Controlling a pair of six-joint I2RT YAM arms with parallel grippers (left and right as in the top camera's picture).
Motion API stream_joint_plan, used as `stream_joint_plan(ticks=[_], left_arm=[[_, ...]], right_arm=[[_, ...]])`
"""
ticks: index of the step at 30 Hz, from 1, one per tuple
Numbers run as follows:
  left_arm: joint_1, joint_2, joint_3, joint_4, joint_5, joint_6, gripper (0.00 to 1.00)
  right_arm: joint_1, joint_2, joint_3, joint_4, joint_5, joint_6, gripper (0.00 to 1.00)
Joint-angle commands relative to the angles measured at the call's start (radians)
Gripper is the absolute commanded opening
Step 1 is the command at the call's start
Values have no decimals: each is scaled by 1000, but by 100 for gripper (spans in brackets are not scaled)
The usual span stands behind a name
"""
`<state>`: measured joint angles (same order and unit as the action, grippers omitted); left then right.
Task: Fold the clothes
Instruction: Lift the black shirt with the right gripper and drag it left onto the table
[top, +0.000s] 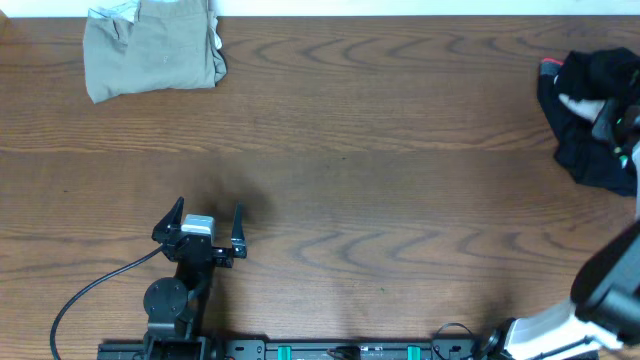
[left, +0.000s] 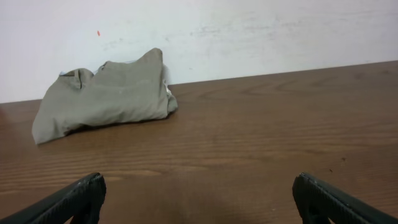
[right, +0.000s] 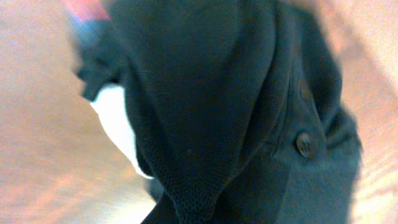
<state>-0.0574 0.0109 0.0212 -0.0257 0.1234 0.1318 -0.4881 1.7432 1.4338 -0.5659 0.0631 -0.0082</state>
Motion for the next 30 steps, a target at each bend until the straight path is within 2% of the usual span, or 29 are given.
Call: stream_joint_plan(ticks=[1,6,10,15,22,24,26,30], left_arm=[[-4,-7,-17,-34,10,6,98],[-4,-7,-17,-34,10,6,98],[-4,-7,-17,-34,10,6,98],[-4,-7,-17,-34,10,6,98],[-4,-7,-17,-34,10,6,98],[-4,-7,-17,-34,10,6,98],[-4,-7,-17,-34,10,6,98],[-4,-7,-17,-34,10,6,98]], right_arm=[[43,-127,39,6,-79,57,1],[77,-198,39,2,-77,56,7],[83,-200,39,-31,-77,56,6],[84,-200,38,-37,-74,56,12],[84,-200,38,-41,-65,64,6],[84,-200,38,-40,-68,64,1],[84,-200,38,-40,-74,71,1],[87,-201,39,-14,-245,119,1]])
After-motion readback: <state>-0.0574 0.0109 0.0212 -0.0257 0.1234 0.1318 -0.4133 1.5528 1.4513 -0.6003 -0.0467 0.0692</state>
